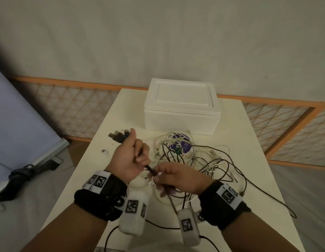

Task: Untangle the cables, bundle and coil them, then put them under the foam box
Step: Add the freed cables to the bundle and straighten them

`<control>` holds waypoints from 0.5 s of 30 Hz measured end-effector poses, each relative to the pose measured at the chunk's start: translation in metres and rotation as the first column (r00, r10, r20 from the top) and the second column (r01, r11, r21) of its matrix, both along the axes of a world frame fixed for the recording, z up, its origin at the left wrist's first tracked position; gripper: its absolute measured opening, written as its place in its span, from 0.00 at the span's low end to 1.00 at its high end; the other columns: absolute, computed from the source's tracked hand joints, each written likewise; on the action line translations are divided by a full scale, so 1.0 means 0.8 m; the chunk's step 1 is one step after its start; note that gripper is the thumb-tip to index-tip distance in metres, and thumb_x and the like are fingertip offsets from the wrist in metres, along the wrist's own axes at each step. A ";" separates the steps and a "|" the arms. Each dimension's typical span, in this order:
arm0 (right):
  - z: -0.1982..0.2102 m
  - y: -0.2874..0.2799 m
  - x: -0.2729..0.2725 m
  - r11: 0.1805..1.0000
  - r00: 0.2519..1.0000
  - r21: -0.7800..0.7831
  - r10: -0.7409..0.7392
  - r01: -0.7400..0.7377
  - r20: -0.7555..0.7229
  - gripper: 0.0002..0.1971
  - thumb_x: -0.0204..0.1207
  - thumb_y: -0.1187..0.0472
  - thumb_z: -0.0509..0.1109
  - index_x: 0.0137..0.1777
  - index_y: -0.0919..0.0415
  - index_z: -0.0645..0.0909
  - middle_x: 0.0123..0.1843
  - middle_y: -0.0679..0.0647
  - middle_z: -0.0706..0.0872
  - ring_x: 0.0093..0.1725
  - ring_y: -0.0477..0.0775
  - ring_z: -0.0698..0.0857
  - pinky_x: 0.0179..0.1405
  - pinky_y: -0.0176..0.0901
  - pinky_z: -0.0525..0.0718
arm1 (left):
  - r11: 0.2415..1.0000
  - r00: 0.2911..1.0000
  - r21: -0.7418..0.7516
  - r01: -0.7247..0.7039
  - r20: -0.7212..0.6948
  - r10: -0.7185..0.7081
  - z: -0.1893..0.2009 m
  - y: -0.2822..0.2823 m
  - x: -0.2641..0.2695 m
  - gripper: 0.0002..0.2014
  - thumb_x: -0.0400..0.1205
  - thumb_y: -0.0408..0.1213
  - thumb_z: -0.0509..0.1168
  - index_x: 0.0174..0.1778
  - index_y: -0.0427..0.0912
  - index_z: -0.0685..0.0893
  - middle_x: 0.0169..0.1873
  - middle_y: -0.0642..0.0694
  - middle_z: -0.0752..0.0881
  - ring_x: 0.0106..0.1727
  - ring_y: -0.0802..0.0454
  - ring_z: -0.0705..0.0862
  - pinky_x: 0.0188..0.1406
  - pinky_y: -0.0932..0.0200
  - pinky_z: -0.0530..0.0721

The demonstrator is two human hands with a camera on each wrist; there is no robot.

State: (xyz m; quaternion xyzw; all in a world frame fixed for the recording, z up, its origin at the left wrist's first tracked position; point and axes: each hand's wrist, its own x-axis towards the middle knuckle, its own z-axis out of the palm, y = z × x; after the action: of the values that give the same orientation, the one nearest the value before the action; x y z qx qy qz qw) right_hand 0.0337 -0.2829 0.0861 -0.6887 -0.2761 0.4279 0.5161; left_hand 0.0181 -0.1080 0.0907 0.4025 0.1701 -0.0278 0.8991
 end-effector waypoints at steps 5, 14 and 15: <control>-0.004 -0.041 0.015 0.952 0.813 -0.306 0.200 -0.028 0.547 0.11 0.81 0.48 0.64 0.43 0.53 0.78 0.33 0.44 0.76 0.33 0.41 0.76 0.37 0.36 0.74 | 0.973 0.970 -0.085 -0.214 -0.138 0.201 -0.023 0.049 -0.011 0.34 0.86 0.56 0.51 0.14 0.43 0.65 0.17 0.46 0.72 0.13 0.56 0.63 0.14 0.67 0.66; 0.009 -0.106 0.042 0.812 0.582 -0.386 0.071 0.438 0.810 0.42 0.61 0.16 0.40 0.29 0.57 0.70 0.28 0.54 0.78 0.29 0.45 0.77 0.30 0.43 0.73 | 0.930 0.923 -0.125 -0.345 -0.224 0.312 -0.053 0.099 -0.032 0.35 0.87 0.57 0.47 0.14 0.44 0.65 0.16 0.49 0.69 0.12 0.57 0.61 0.12 0.69 0.63; 0.009 -0.113 0.042 0.796 0.544 -0.358 0.044 0.488 0.838 0.43 0.59 0.15 0.36 0.28 0.57 0.69 0.26 0.54 0.77 0.28 0.44 0.76 0.28 0.42 0.71 | 0.923 0.914 -0.125 -0.364 -0.239 0.328 -0.056 0.106 -0.033 0.35 0.87 0.57 0.46 0.14 0.44 0.65 0.15 0.49 0.69 0.11 0.57 0.60 0.12 0.69 0.61</control>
State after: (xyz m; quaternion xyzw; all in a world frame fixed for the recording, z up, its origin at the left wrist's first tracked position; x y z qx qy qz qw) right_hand 0.0677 -0.3735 0.0933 -0.9540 -0.2491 0.0501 0.1590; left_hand -0.0083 -0.0232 0.0462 0.2841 0.3314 0.0749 0.8966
